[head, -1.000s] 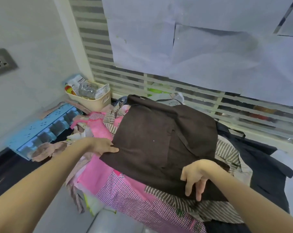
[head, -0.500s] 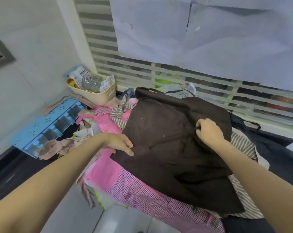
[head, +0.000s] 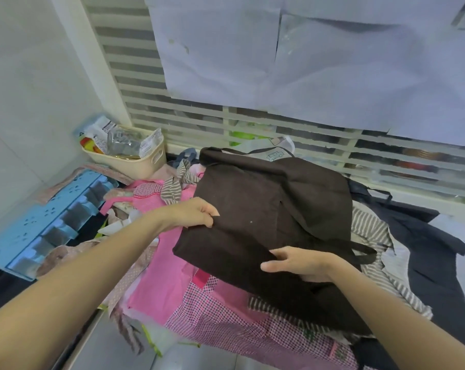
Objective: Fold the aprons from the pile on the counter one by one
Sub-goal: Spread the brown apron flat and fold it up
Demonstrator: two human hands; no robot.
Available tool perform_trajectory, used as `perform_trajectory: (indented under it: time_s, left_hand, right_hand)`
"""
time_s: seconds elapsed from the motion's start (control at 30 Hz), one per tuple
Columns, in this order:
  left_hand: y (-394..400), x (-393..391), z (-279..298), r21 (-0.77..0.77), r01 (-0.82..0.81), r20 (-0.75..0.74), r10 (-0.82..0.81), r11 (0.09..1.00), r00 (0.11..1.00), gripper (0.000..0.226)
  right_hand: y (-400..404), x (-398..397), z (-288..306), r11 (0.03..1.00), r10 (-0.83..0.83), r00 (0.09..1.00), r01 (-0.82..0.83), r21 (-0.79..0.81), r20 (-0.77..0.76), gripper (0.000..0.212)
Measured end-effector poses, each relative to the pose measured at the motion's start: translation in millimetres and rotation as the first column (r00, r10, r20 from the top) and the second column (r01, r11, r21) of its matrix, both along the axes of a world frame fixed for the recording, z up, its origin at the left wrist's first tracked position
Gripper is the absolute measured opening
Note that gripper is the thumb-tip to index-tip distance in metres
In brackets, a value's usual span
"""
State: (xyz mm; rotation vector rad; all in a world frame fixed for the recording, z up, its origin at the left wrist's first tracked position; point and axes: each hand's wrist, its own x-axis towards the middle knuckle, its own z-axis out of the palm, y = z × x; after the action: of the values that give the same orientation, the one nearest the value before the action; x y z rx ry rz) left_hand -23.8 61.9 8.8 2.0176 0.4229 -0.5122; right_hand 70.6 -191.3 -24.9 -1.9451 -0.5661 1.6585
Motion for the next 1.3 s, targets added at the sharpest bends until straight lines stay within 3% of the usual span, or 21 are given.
perform_trajectory:
  time_s: [0.03, 0.13, 0.17, 0.23, 0.27, 0.33, 0.4, 0.47, 0.53, 0.63, 0.73, 0.8, 0.9, 0.97, 1.07, 1.13, 1.17, 1.23, 1.3]
  left_hand:
    - [-2, 3, 0, 0.008, -0.010, 0.006, 0.010, 1.000, 1.000, 0.029]
    - [-1, 11, -2, -0.015, -0.114, 0.057, 0.115, 0.993, 0.992, 0.023]
    - [1, 14, -4, -0.007, -0.173, 0.097, 0.172, 0.985, 0.980, 0.023]
    - [4, 22, -11, 0.004, -0.351, 0.182, 0.344, 0.937, 0.921, 0.022]
    - [4, 25, -15, -0.052, -0.465, 0.191, 0.466, 0.884, 0.864, 0.022]
    - [2, 26, -19, -0.322, -0.633, 0.033, 0.676, 0.704, 0.736, 0.025]
    - [1, 19, -22, -0.541, -0.622, -0.146, 0.665, 0.566, 0.733, 0.027]
    - [5, 13, -25, -0.608, -0.558, -0.179, 0.587, 0.565, 0.790, 0.029]
    - [9, 9, -23, -0.545, -0.522, -0.150, 0.536, 0.656, 0.831, 0.026]
    - [17, 4, -18, -0.227, -0.532, -0.022, 0.541, 0.816, 0.840, 0.021]
    - [23, -4, -17, 0.028, -0.492, 0.083, 0.489, 0.870, 0.868, 0.026]
    - [23, -10, -18, 0.156, -0.368, 0.031, 0.368, 0.917, 0.929, 0.030]
    - [20, -12, -20, 0.313, -0.190, -0.079, 0.225, 0.930, 0.971, 0.025]
    - [18, -11, -21, 0.360, -0.150, -0.163, 0.220, 0.921, 0.962, 0.038]
    - [13, -8, -12, 0.429, -0.129, -0.197, 0.232, 0.894, 0.952, 0.031]
    - [11, -5, -9, 0.316, -0.236, -0.097, 0.279, 0.919, 0.955, 0.023]
    - [11, -4, -8, 0.121, -0.344, -0.074, 0.354, 0.931, 0.933, 0.020]
    - [11, -3, -9, -0.193, -0.500, -0.092, 0.492, 0.844, 0.866, 0.028]
    - [17, -4, -13, -0.256, -0.555, -0.098, 0.550, 0.791, 0.829, 0.028]
  right_hand:
    - [-1, 4, -1, 0.997, 0.058, 0.998, -0.058, -0.057, 0.004, 0.036]
    - [-1, 23, 0, 0.915, 0.378, 0.867, -0.297, -0.274, 0.323, 0.054]
    - [0, 32, 2, 0.918, 0.377, 0.824, -0.271, -0.290, 0.423, 0.048]
    - [3, 51, 10, 0.972, 0.210, 0.774, -0.101, -0.211, 0.597, 0.026]
    - [7, 57, 15, 0.991, 0.076, 0.727, 0.019, -0.131, 0.683, 0.021]
    - [16, 62, 18, 0.982, -0.126, 0.610, 0.187, 0.013, 0.783, 0.022]
    - [30, 57, 14, 0.984, -0.081, 0.574, 0.176, -0.026, 0.815, 0.009]
    - [40, 50, 4, 0.985, 0.041, 0.588, 0.113, -0.132, 0.808, 0.027]
    - [41, 47, -5, 0.980, 0.066, 0.579, 0.115, -0.162, 0.813, 0.034]
    - [43, 57, -15, 0.971, 0.035, 0.588, 0.173, -0.168, 0.808, 0.031]
    - [51, 64, -20, 0.966, 0.018, 0.609, 0.194, -0.171, 0.793, 0.031]
    - [61, 63, -22, 0.972, 0.041, 0.615, 0.158, -0.174, 0.787, 0.031]
    - [72, 58, -26, 0.979, 0.089, 0.592, 0.098, -0.181, 0.801, 0.026]
    - [76, 57, -26, 0.980, 0.099, 0.574, 0.085, -0.179, 0.813, 0.016]
    - [78, 59, -22, 0.981, 0.084, 0.561, 0.097, -0.166, 0.823, 0.012]
    - [78, 61, -21, 0.980, 0.087, 0.585, 0.094, -0.174, 0.807, 0.021]
    - [77, 61, -20, 0.980, 0.092, 0.609, 0.087, -0.182, 0.788, 0.023]
    - [74, 62, -20, 0.977, 0.112, 0.646, 0.067, -0.203, 0.755, 0.027]
    - [71, 61, -21, 0.976, 0.095, 0.611, 0.099, -0.195, 0.786, 0.027]
